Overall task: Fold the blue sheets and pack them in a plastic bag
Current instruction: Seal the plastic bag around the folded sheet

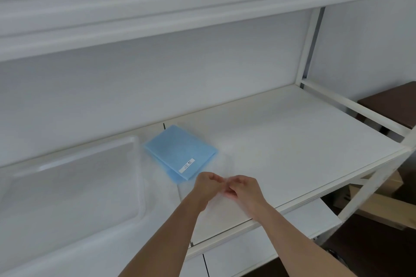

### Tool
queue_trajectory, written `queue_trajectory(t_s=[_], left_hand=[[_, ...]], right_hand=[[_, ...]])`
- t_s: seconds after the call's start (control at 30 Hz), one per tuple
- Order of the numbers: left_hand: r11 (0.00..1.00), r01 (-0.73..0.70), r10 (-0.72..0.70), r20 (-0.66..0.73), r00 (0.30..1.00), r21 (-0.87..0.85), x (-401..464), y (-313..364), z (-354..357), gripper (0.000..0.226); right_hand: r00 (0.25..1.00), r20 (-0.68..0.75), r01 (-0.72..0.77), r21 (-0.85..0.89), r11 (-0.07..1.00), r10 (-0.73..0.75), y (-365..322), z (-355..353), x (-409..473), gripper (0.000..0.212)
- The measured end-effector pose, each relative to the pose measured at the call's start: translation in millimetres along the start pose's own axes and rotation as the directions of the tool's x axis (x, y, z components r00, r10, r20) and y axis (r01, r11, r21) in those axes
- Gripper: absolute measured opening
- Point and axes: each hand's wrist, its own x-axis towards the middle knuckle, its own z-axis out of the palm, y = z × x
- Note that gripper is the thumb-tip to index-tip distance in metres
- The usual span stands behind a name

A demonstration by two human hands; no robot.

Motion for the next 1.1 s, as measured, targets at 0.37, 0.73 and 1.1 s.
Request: queue_trajectory(t_s=[0.37, 0.73, 1.1], left_hand=[[0.999, -0.011, 0.009, 0.059, 0.998, 0.037, -4.0, -13.8, -15.4, 0.009], [0.998, 0.023, -0.018, 0.066, 0.998, -0.062, -3.2, -13.4, -19.7, 0.006], [0.967, 0.087, -0.073, 0.069, 0.995, -0.239, -3.5, -14.2, -20.0, 0.007]], right_hand=[[0.999, -0.006, 0.040, -0.162, 0.986, -0.041, 5.6, 2.1, 3.1, 0.002], [0.997, -0.011, 0.078, -0.212, 0.974, -0.082, 6.3, 5.6, 1.4, 0.010], [0.997, -0.036, 0.064, -0.192, 0.979, -0.072, 1.1, 14.1, -2.7, 0.015]])
